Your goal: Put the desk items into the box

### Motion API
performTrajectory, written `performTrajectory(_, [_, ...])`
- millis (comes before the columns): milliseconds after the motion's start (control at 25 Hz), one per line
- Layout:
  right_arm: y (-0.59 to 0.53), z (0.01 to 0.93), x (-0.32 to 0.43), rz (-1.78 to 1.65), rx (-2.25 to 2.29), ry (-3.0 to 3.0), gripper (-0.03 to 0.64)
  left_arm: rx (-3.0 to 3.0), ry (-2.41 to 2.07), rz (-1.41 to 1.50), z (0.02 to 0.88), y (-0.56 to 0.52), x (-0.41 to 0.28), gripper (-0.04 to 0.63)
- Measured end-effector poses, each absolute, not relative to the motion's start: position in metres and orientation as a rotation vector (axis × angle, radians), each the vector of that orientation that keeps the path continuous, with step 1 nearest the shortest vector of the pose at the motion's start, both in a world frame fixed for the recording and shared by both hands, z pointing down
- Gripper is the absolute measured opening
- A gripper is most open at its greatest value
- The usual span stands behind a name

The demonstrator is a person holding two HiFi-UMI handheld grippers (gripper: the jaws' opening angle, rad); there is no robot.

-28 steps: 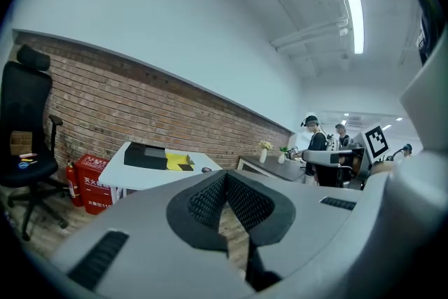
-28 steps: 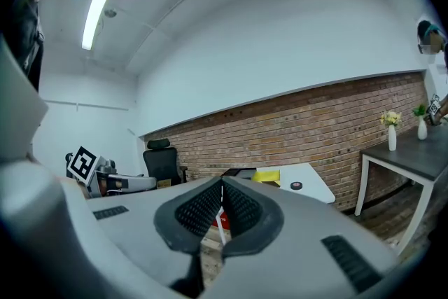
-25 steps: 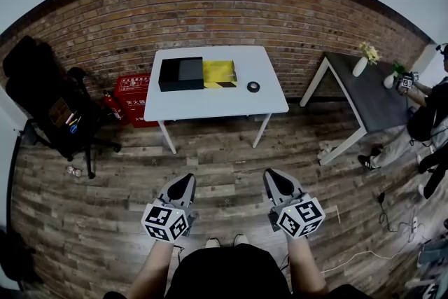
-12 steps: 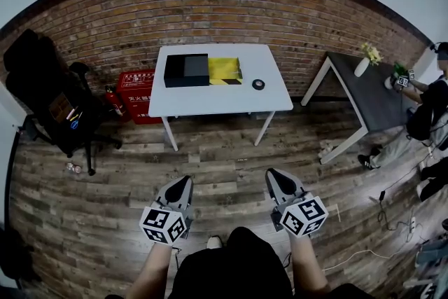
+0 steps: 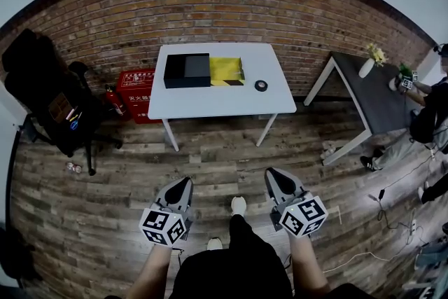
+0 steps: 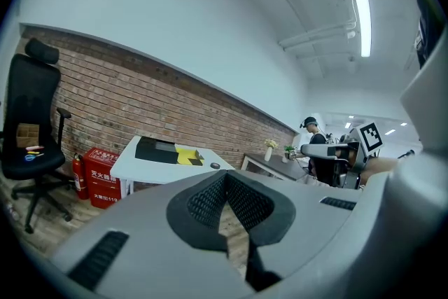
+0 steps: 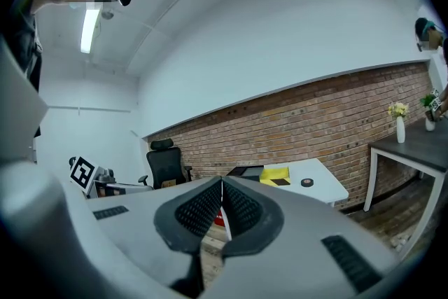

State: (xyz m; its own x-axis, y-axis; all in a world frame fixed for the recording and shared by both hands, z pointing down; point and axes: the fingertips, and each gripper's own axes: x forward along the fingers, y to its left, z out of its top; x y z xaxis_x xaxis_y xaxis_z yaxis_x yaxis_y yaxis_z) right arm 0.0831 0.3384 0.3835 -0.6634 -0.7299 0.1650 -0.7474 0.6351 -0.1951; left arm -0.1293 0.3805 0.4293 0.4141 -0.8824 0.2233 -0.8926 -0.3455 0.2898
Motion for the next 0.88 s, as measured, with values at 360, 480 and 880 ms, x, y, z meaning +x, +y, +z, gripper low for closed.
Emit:
performTrajectory(360, [0.251,0.391,0.097,0.395,1.211,-2.798,0.021,2.311,-1.520,0.062,0.430,0.298,-0.109,0.012])
performTrajectory(480, [0.212,0.390,0.105,0.400,1.204,-2.800,0.021,2.313,-1.528,0.069,0.425,0.264,-0.100,0.011])
performTrajectory(880, [0.104,0.389,0.120,0.408,1.102,-2.835,0.021,2.249,-1.582,0.080,0.426,0.174,-0.078,0.012])
